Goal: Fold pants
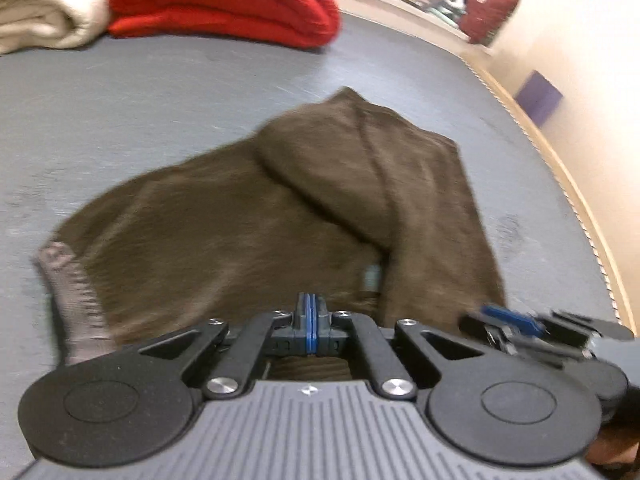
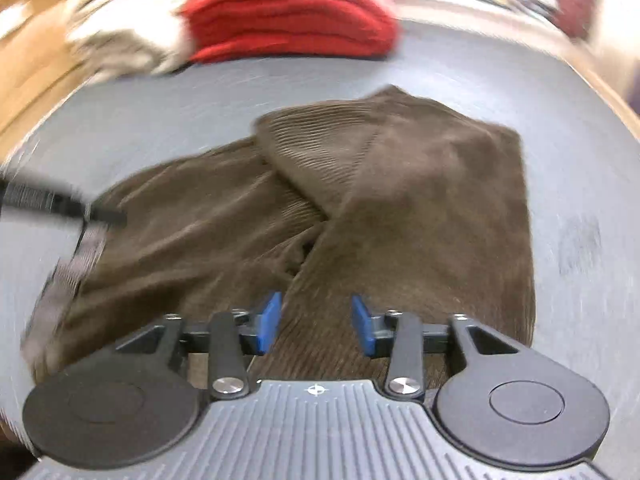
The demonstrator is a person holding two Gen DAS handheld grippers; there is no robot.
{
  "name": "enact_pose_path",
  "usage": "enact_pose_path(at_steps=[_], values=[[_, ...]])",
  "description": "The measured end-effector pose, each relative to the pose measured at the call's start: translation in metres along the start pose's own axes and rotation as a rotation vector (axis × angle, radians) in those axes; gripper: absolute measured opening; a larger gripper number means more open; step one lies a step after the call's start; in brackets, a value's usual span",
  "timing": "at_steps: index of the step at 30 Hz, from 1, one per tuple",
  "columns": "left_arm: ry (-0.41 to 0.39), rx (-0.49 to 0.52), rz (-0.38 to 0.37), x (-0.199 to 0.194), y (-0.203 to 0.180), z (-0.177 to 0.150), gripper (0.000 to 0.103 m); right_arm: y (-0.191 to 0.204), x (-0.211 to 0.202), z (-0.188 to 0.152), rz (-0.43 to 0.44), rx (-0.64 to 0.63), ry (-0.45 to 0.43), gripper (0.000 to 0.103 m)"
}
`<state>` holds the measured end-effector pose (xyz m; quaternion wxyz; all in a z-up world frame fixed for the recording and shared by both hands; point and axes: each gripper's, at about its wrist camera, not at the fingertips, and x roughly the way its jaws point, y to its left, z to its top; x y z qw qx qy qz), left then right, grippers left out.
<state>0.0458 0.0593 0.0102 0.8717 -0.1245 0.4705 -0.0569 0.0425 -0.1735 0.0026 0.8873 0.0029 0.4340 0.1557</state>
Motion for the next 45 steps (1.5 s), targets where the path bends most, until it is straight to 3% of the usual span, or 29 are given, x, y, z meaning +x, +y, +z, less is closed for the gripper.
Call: enact_pose_path(at_steps=[5, 11, 17, 21, 23, 24, 26, 29, 31, 32, 33, 34, 36, 37, 39, 43, 45], values=[[0.062, -0.086, -0.11, 0.038, -0.025, -0.005, 0.011, -0.023, -0.007, 0.006, -0.05, 0.115, -0.075, 0.026], [0.084, -0.1, -0.1, 0.094, -0.038, -0.008, 0.023, -0.055, -0.004, -0.004, -0.045, 0.136, -0.043, 0.026], [0.092, -0.127, -0.053, 0.116, -0.038, -0.012, 0.035, -0.085, -0.009, -0.014, -0.054, 0.163, -0.026, 0.026], [0.106, -0.122, -0.045, 0.126, -0.044, -0.016, 0.033, -0.099, -0.014, -0.017, -0.052, 0.178, -0.027, 0.026], [0.1, -0.1, -0.042, 0.129, -0.051, -0.019, 0.008, -0.106, -0.016, -0.018, -0.05, 0.19, -0.028, 0.026], [0.095, -0.09, -0.048, 0.128, -0.056, -0.02, 0.007, -0.109, -0.017, -0.018, -0.05, 0.197, -0.027, 0.026], [0.068, -0.06, -0.106, 0.121, -0.072, -0.024, 0.006, -0.118, -0.019, -0.019, -0.059, 0.215, -0.031, 0.026], [0.1, 0.044, -0.288, 0.109, -0.111, -0.037, 0.005, -0.134, -0.027, -0.019, -0.096, 0.25, -0.062, 0.026], [0.22, 0.155, -0.412, 0.109, -0.139, -0.052, 0.0, -0.146, -0.031, -0.019, -0.12, 0.267, -0.077, 0.026], [0.358, 0.215, -0.479, 0.117, -0.15, -0.065, 0.0, -0.151, -0.032, -0.019, -0.136, 0.277, -0.08, 0.026], [0.428, 0.255, -0.515, 0.12, -0.157, -0.076, 0.0, -0.156, -0.032, -0.021, -0.147, 0.286, -0.079, 0.026], [0.456, 0.31, -0.512, 0.119, -0.162, -0.085, 0.001, -0.161, -0.03, -0.022, -0.152, 0.293, -0.073, 0.026], [0.414, 0.351, -0.437, 0.115, -0.16, -0.086, 0.003, -0.165, -0.024, -0.024, -0.157, 0.299, -0.051, 0.026], [0.371, 0.321, -0.414, 0.111, -0.151, -0.078, 0.009, -0.166, -0.021, -0.025, -0.163, 0.298, -0.043, 0.026], [0.291, 0.234, -0.371, 0.104, -0.125, -0.058, 0.012, -0.165, -0.013, -0.025, -0.167, 0.294, -0.023, 0.026], [0.144, 0.113, -0.189, 0.091, -0.075, -0.03, 0.015, -0.148, 0.005, -0.023, -0.14, 0.253, 0.01, 0.027], [0.114, 0.086, -0.119, 0.087, -0.057, -0.024, 0.019, -0.135, 0.014, -0.02, -0.125, 0.212, 0.017, 0.028]])
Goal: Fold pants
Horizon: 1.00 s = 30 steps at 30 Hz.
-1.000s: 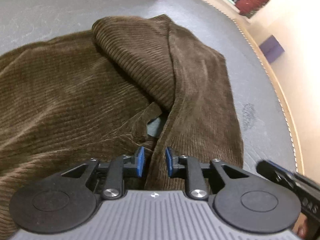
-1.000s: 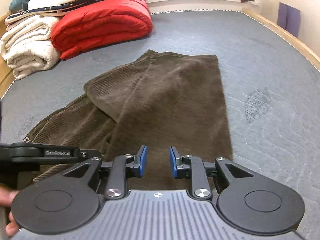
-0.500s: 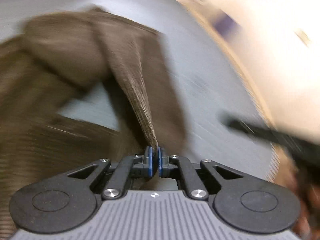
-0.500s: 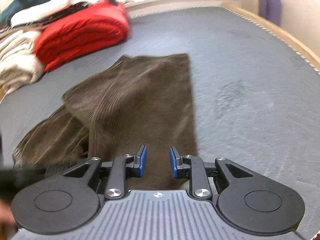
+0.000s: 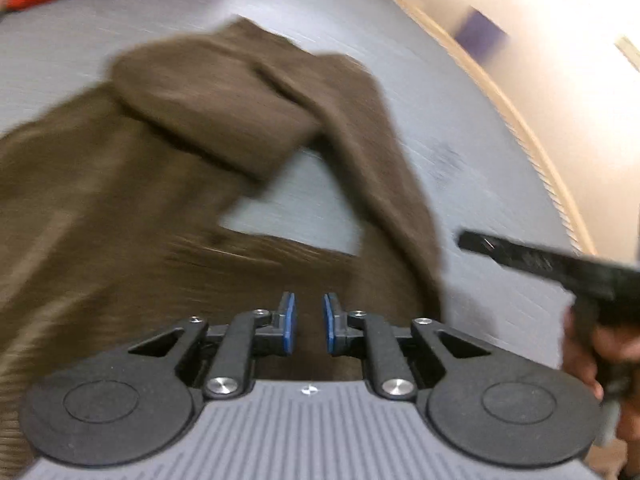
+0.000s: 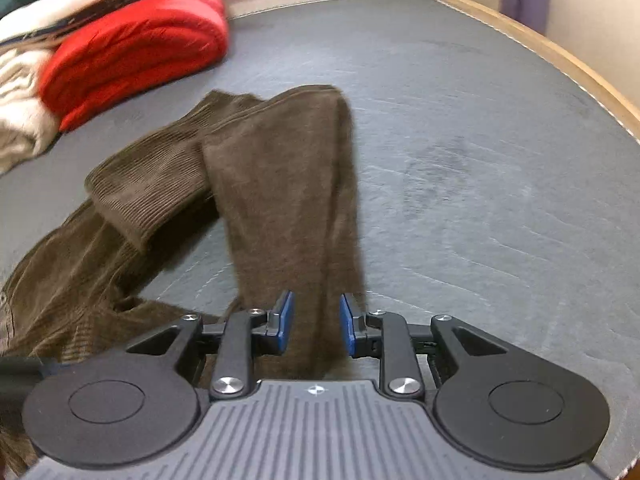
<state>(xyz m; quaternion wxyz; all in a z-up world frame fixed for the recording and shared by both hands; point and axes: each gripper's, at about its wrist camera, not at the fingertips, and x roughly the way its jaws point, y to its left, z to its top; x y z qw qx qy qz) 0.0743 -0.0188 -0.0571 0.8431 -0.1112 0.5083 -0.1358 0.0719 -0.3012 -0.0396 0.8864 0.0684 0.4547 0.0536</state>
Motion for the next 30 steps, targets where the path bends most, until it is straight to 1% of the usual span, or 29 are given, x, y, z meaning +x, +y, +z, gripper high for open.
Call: enact_pose_path(at_steps=[1, 3, 5, 7, 10, 12, 13, 14, 15, 17, 19, 20, 22, 24, 27, 28, 29, 30], values=[[-0.004, -0.016, 0.026, -0.003, 0.009, 0.001, 0.025, 0.006, 0.004, 0.0, 0.0, -0.021, 0.002, 0.03], [-0.001, -0.019, 0.08, -0.011, 0.024, 0.0, 0.029, 0.02, 0.014, 0.0, -0.005, -0.065, 0.005, 0.034], [0.01, 0.023, 0.132, -0.015, 0.033, -0.002, 0.031, 0.032, 0.026, 0.0, -0.013, -0.114, 0.016, 0.035], [0.023, 0.041, 0.153, -0.02, 0.041, -0.005, 0.032, 0.046, 0.04, -0.002, -0.034, -0.186, 0.034, 0.035], [0.035, 0.013, 0.151, -0.026, 0.06, -0.004, 0.032, 0.059, 0.061, -0.01, -0.094, -0.302, 0.057, 0.035], [0.031, -0.005, 0.154, -0.033, 0.07, 0.001, 0.033, 0.061, 0.068, -0.017, -0.115, -0.363, 0.05, 0.03], [0.023, -0.01, 0.153, -0.036, 0.073, 0.003, 0.033, 0.059, 0.065, -0.018, -0.127, -0.377, 0.037, 0.012], [0.015, -0.015, 0.151, -0.041, 0.073, 0.004, 0.033, 0.054, 0.06, -0.017, -0.141, -0.378, 0.022, 0.008], [0.003, -0.021, 0.147, -0.047, 0.074, 0.006, 0.033, 0.043, 0.049, -0.013, -0.155, -0.357, 0.001, 0.008], [-0.02, -0.035, 0.138, -0.059, 0.072, 0.011, 0.033, 0.014, 0.025, -0.006, -0.168, -0.267, -0.018, 0.007], [-0.043, -0.053, 0.129, -0.066, 0.071, 0.015, 0.033, -0.023, -0.005, -0.004, -0.164, -0.147, -0.01, 0.007], [-0.049, -0.058, 0.124, -0.067, 0.069, 0.016, 0.033, -0.038, -0.017, -0.007, -0.163, -0.107, -0.002, 0.007], [-0.053, -0.061, 0.12, -0.069, 0.067, 0.016, 0.034, -0.061, -0.04, -0.022, -0.19, -0.085, 0.039, 0.006], [-0.054, -0.062, 0.122, -0.071, 0.066, 0.015, 0.036, -0.08, -0.054, -0.048, -0.214, -0.041, 0.119, 0.007], [-0.045, -0.063, 0.131, -0.071, 0.065, 0.011, 0.037, -0.112, -0.057, -0.091, -0.198, 0.078, 0.27, 0.008], [-0.042, -0.065, 0.134, -0.07, 0.065, 0.009, 0.038, -0.121, -0.058, -0.102, -0.221, 0.103, 0.288, 0.008], [-0.04, -0.068, 0.136, -0.069, 0.065, 0.008, 0.038, -0.128, -0.062, -0.107, -0.245, 0.119, 0.273, 0.008], [-0.039, -0.073, 0.138, -0.068, 0.064, 0.007, 0.039, -0.131, -0.068, -0.105, -0.255, 0.124, 0.238, 0.008]])
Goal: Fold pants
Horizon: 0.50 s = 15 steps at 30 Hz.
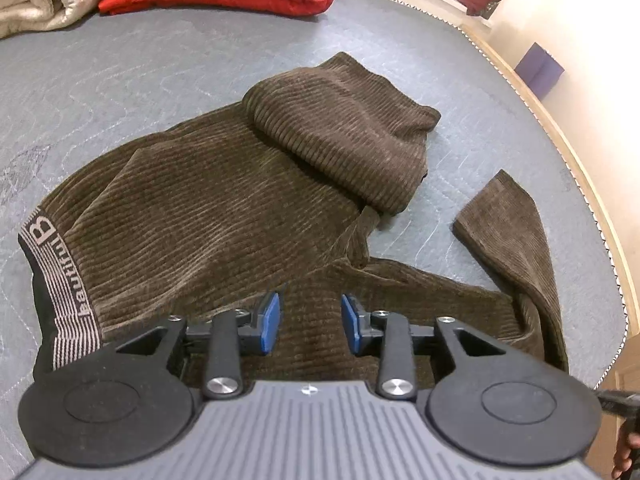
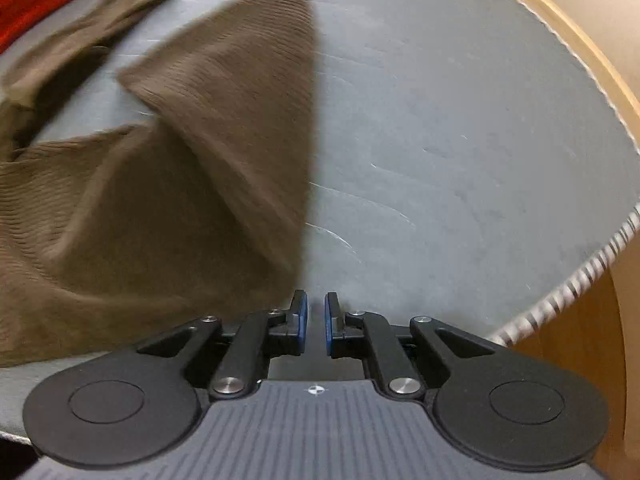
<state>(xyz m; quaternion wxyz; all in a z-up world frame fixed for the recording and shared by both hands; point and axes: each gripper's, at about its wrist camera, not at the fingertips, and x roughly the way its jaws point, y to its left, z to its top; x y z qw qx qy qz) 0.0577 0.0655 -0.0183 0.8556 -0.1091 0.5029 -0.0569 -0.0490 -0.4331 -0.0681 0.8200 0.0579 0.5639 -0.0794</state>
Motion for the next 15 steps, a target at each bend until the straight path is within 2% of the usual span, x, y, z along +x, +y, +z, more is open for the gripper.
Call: enact_pose_path(at_steps=[3, 5, 7, 10, 12, 15], values=[[0.003, -0.007, 0.0, 0.003, -0.002, -0.001, 0.043, 0.001, -0.027, 0.016, 0.017, -0.003, -0.193, 0.014], [0.004, -0.007, 0.0, 0.005, -0.004, 0.0, 0.045, 0.019, -0.037, 0.031, 0.055, -0.071, -0.296, 0.02], [0.006, -0.004, -0.001, 0.007, -0.005, 0.001, 0.046, 0.049, -0.037, 0.047, 0.086, -0.176, -0.355, 0.024], [0.011, -0.013, 0.002, 0.011, -0.004, 0.004, 0.046, 0.105, -0.022, 0.078, 0.126, -0.366, -0.407, 0.038], [0.014, -0.02, 0.003, 0.014, -0.003, 0.006, 0.047, 0.139, -0.006, 0.098, 0.142, -0.449, -0.422, 0.04], [0.02, -0.031, 0.005, 0.019, 0.0, 0.009, 0.047, 0.187, 0.028, 0.13, 0.161, -0.544, -0.385, 0.046]])
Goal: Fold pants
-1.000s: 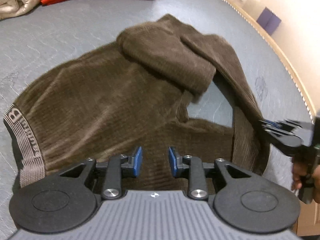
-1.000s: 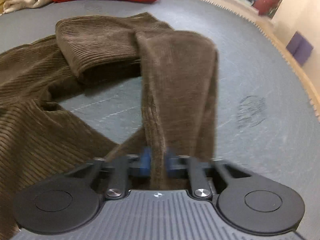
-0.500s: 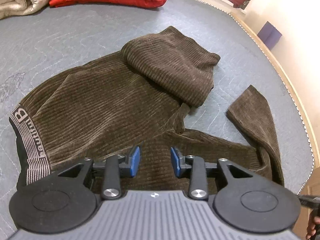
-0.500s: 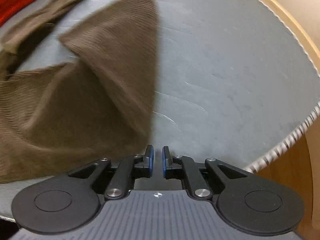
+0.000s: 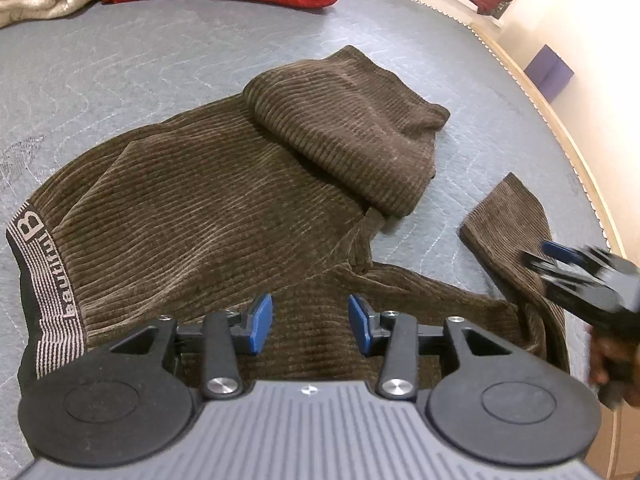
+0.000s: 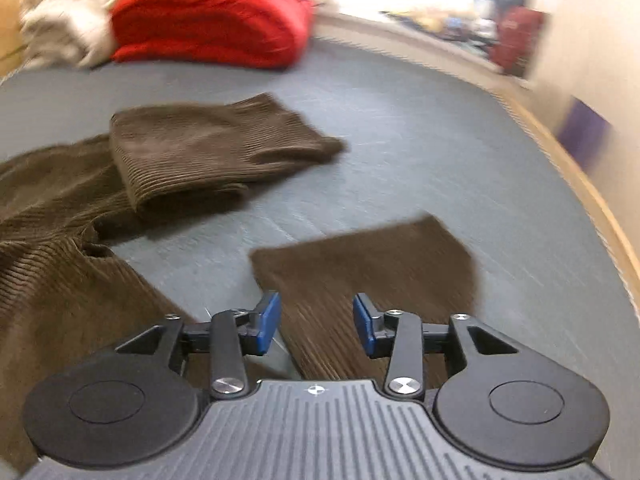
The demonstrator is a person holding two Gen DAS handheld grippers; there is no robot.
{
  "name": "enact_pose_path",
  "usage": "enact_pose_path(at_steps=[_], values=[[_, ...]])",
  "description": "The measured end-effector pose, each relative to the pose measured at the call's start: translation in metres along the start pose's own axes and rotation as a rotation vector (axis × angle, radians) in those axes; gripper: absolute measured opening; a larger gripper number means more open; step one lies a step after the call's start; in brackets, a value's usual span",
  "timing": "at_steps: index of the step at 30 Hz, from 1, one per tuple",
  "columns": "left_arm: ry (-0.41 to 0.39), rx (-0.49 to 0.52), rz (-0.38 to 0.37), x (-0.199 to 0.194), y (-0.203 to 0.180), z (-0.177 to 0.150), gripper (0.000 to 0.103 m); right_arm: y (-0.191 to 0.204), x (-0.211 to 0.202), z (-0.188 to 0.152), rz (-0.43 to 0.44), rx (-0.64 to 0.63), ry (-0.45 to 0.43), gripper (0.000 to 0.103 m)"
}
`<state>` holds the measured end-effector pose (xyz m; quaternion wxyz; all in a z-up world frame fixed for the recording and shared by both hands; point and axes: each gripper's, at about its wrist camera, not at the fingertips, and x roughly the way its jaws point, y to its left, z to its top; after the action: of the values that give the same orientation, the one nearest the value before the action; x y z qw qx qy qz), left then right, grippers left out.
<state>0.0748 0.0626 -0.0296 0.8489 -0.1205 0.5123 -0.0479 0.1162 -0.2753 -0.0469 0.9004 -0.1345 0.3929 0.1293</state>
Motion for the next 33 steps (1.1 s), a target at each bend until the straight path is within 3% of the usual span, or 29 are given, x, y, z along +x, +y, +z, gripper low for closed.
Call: enact_pose_path(at_steps=[5, 9, 10, 11, 13, 15, 18, 21, 23, 25, 27, 29, 31, 33], values=[[0.003, -0.014, -0.002, 0.003, 0.005, 0.005, 0.048, 0.025, 0.069, 0.013, 0.04, -0.116, 0.104, 0.046], [0.004, -0.022, -0.001, 0.004, 0.007, 0.008, 0.048, 0.034, 0.085, 0.011, 0.02, -0.199, 0.115, 0.043], [0.003, -0.021, -0.004, 0.004, 0.006, 0.008, 0.048, 0.032, 0.088, 0.015, 0.018, -0.191, 0.125, 0.024], [0.003, -0.018, -0.005, 0.004, 0.005, 0.008, 0.048, 0.027, 0.087, 0.017, 0.019, -0.174, 0.125, 0.012], [0.005, -0.012, -0.005, 0.004, 0.004, 0.008, 0.049, 0.009, 0.073, 0.024, 0.026, -0.119, 0.1, 0.012], [0.005, -0.009, -0.004, 0.003, 0.003, 0.007, 0.049, -0.015, 0.047, 0.028, -0.021, -0.064, 0.034, 0.012], [0.0, -0.009, -0.002, 0.002, 0.003, 0.006, 0.049, -0.085, -0.024, 0.023, -0.077, 0.173, -0.11, 0.012], [-0.003, -0.008, 0.0, 0.001, 0.003, 0.006, 0.049, -0.161, -0.102, -0.015, -0.167, 0.462, -0.254, 0.012], [-0.003, -0.002, 0.002, 0.001, 0.002, 0.005, 0.049, -0.212, -0.154, -0.065, -0.267, 0.697, -0.344, 0.012], [-0.003, 0.004, 0.006, 0.002, 0.0, 0.003, 0.049, -0.251, -0.187, -0.124, -0.4, 0.892, -0.361, 0.012], [-0.001, 0.01, 0.009, 0.003, -0.003, 0.002, 0.049, -0.277, -0.198, -0.177, -0.534, 1.039, -0.29, 0.012], [-0.001, 0.016, 0.01, 0.004, -0.005, 0.002, 0.049, -0.301, -0.188, -0.237, -0.628, 1.199, -0.136, 0.012], [0.0, 0.022, 0.008, 0.005, -0.007, 0.001, 0.049, -0.318, -0.162, -0.287, -0.595, 1.304, 0.047, 0.013], [0.002, 0.025, 0.011, 0.007, -0.008, 0.001, 0.05, -0.32, -0.156, -0.309, -0.601, 1.366, 0.111, 0.016]])
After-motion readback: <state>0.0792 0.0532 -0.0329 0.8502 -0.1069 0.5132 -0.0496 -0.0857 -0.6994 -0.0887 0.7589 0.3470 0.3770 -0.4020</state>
